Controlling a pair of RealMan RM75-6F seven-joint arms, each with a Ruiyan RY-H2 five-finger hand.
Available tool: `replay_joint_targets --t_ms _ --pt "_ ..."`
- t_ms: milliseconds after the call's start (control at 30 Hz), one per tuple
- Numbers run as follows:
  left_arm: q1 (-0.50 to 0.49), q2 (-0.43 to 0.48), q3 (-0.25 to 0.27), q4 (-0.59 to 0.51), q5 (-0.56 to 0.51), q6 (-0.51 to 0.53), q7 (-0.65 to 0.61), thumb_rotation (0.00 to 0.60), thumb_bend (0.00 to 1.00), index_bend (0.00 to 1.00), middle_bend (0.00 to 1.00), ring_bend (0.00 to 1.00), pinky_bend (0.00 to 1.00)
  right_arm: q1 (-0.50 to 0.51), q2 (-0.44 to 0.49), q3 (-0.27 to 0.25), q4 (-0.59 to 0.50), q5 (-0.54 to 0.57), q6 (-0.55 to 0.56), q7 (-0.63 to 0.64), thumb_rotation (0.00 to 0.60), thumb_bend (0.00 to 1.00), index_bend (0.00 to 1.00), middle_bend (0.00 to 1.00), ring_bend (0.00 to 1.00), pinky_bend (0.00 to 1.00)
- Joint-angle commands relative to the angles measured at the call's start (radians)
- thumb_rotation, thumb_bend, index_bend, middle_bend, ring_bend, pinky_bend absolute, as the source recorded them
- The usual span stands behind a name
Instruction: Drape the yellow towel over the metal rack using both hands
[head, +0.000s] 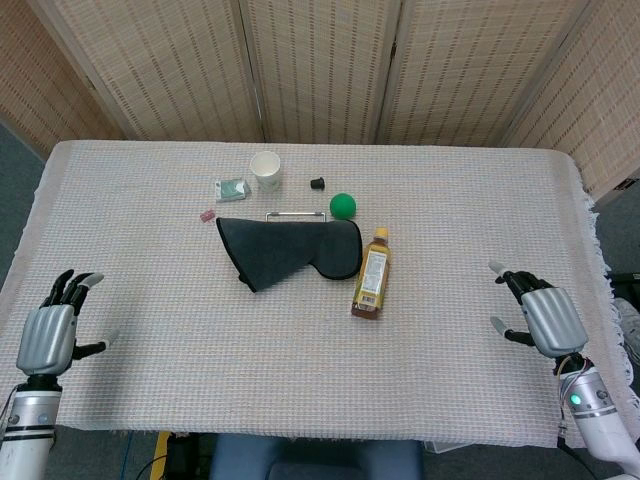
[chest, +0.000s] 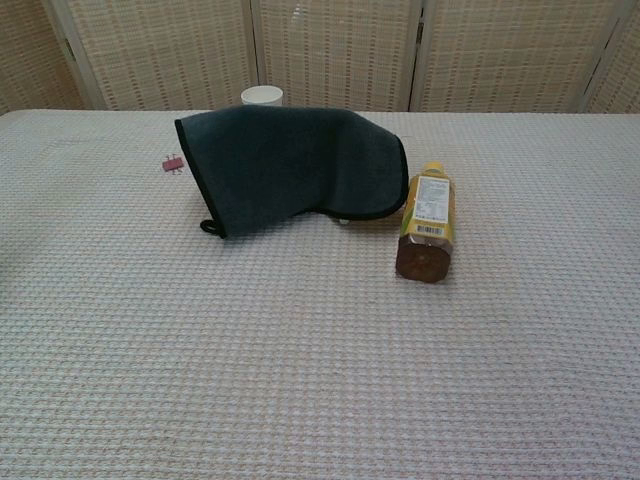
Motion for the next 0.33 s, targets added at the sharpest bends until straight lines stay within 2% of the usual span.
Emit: replay_joint_targets --t_ms 33,167,333 --pt "0.063 -0.029 0.043 -0.012 0.078 0.079 0.026 0.600 0.22 0.22 0.20 0.09 0.34 -0.051 -0.002 -0.022 0.014 -0.024 0.045 0.009 0.600 0.26 0.14 0.32 0.31 0.44" --pt "0.115 -0.052 0.065 -0.010 0.125 0.132 0.049 0.600 0.22 0.22 0.20 0.09 0.34 -0.087 0.004 -0.029 0.004 -0.034 0.065 0.010 0.600 0.26 0.14 0.32 0.31 0.44" --pt "0.155 -0.051 0.082 -0.025 0.148 0.140 0.061 0.600 0.22 0.24 0.20 0.10 0.34 -0.122 0.014 -0.026 -0.011 -0.034 0.079 0.019 0.600 0.26 0.16 0.32 0.31 0.44"
